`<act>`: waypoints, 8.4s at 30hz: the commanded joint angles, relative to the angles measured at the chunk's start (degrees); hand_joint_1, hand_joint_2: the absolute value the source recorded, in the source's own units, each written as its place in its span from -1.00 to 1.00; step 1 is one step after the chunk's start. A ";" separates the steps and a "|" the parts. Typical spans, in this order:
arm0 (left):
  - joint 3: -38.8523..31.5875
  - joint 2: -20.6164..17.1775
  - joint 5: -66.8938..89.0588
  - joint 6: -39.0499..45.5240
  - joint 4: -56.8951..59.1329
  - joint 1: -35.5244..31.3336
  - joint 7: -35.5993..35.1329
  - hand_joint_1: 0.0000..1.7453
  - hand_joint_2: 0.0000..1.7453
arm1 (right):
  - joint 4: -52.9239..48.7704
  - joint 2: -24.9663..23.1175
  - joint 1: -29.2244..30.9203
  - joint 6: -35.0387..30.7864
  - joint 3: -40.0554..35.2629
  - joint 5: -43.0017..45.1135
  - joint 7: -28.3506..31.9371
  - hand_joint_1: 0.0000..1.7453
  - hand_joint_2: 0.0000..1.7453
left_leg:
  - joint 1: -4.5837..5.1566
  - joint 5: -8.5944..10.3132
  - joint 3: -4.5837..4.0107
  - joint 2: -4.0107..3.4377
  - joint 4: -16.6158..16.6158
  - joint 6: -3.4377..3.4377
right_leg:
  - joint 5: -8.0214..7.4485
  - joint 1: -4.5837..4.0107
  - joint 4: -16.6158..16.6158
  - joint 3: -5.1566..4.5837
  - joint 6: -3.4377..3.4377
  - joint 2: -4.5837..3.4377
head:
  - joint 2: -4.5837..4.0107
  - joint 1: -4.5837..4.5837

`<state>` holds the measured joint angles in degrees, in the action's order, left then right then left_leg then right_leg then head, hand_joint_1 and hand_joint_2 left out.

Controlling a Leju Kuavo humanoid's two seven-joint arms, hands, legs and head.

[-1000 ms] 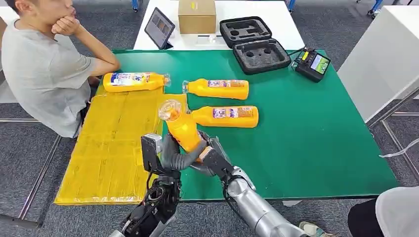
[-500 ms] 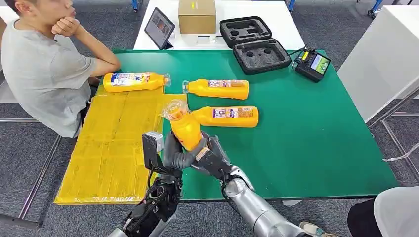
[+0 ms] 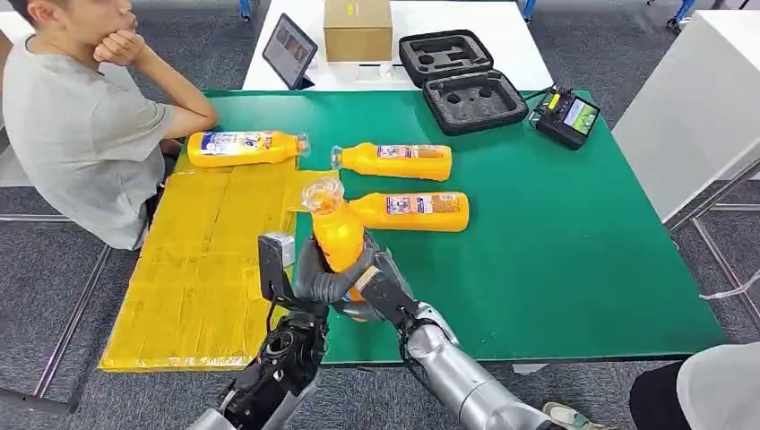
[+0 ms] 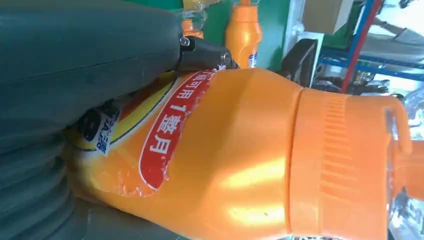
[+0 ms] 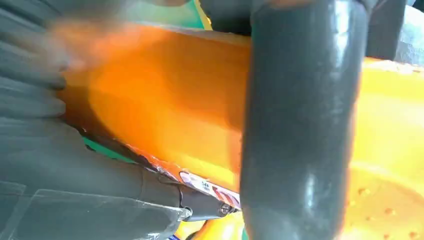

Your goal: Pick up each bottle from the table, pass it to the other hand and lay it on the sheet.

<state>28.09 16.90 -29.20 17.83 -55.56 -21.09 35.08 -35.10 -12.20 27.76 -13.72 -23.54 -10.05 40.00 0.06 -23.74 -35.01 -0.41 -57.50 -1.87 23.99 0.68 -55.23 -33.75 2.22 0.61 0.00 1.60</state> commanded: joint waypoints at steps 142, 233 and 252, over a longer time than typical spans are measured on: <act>-1.99 -14.85 64.96 8.78 -4.85 -2.49 3.57 -1.00 -1.00 | -10.28 8.32 -6.53 -19.15 -7.46 -8.62 0.00 -1.00 1.00 | -0.14 0.07 -0.02 -0.08 0.03 0.16 | -0.08 -0.09 -0.01 -0.07 -0.22 -0.12 | 0.00 -0.02; 6.34 -10.40 32.68 15.24 -9.38 4.17 4.92 -1.00 1.00 | -38.51 8.85 -18.72 -16.40 3.08 -1.43 0.00 -1.00 1.00 | 0.01 0.12 -0.09 0.02 0.03 0.03 | -0.14 0.03 0.01 -0.11 -0.09 -0.05 | 0.00 0.00; 8.63 -8.74 31.72 15.03 -10.72 2.28 4.92 -1.00 1.00 | 9.47 7.08 4.95 -24.32 7.37 -32.64 -4.71 -1.00 1.00 | 0.06 0.29 -0.02 0.02 0.03 -0.09 | -0.28 0.07 0.03 -0.02 0.02 -0.03 | 0.00 0.00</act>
<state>35.39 8.31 2.82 32.26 -68.48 -16.47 40.17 -45.91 -2.75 24.20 -37.03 -18.10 -40.92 35.08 0.18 -23.37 -35.28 -0.37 -57.51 -2.09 23.64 0.79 -55.24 -34.00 2.35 0.67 0.00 1.60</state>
